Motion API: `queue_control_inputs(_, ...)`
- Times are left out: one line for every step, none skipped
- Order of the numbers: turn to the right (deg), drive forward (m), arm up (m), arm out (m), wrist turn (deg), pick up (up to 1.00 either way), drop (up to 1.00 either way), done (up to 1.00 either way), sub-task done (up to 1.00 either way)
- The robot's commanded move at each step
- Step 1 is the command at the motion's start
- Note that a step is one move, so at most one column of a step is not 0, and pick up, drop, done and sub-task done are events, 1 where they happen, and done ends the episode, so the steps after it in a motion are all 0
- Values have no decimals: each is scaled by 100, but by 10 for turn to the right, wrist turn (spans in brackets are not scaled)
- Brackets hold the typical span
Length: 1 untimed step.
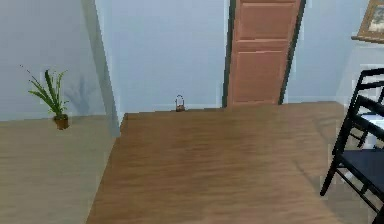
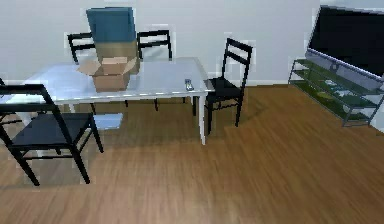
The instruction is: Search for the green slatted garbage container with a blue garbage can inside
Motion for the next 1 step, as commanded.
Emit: queue_control_inputs(60,0,0,0,0,0,0,0,0)
